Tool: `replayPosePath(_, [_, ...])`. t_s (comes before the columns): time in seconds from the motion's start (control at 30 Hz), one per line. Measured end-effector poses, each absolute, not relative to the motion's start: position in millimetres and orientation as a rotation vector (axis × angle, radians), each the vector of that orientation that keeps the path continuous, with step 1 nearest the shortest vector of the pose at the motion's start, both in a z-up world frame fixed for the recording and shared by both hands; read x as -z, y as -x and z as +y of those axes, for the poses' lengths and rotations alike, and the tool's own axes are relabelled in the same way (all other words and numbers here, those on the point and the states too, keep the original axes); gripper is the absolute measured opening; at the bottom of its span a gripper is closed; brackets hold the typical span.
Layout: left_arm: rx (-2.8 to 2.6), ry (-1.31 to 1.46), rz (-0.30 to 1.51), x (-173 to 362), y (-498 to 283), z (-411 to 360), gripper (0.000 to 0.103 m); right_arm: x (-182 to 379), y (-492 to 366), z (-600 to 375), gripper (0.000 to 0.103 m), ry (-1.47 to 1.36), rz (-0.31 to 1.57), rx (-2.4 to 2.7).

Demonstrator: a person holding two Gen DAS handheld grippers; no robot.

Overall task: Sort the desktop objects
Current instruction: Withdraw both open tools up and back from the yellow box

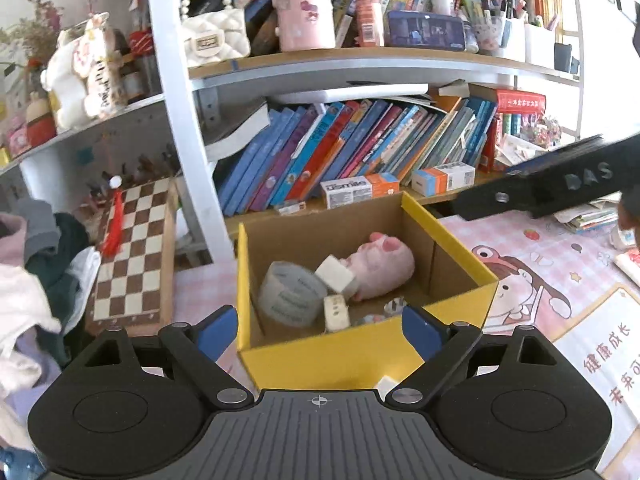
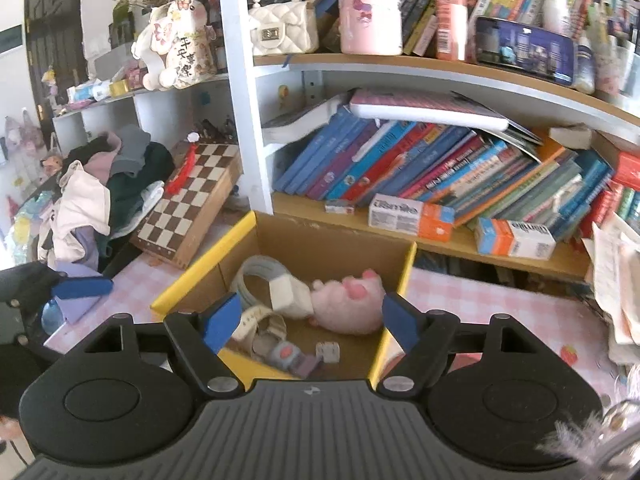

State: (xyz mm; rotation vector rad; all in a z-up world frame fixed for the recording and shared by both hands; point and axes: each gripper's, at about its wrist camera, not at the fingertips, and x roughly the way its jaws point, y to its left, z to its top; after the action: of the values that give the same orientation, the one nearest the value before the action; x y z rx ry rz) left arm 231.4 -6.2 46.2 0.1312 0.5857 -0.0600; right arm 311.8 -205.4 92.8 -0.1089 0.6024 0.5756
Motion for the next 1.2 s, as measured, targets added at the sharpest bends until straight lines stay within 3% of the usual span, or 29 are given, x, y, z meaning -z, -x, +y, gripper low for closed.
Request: replayPosePath(1.2, [0.088, -0.104, 0.723, 8, -142, 3, 0.091, 6, -169, -227, 0.080, 0.104, 0.769, -0.294])
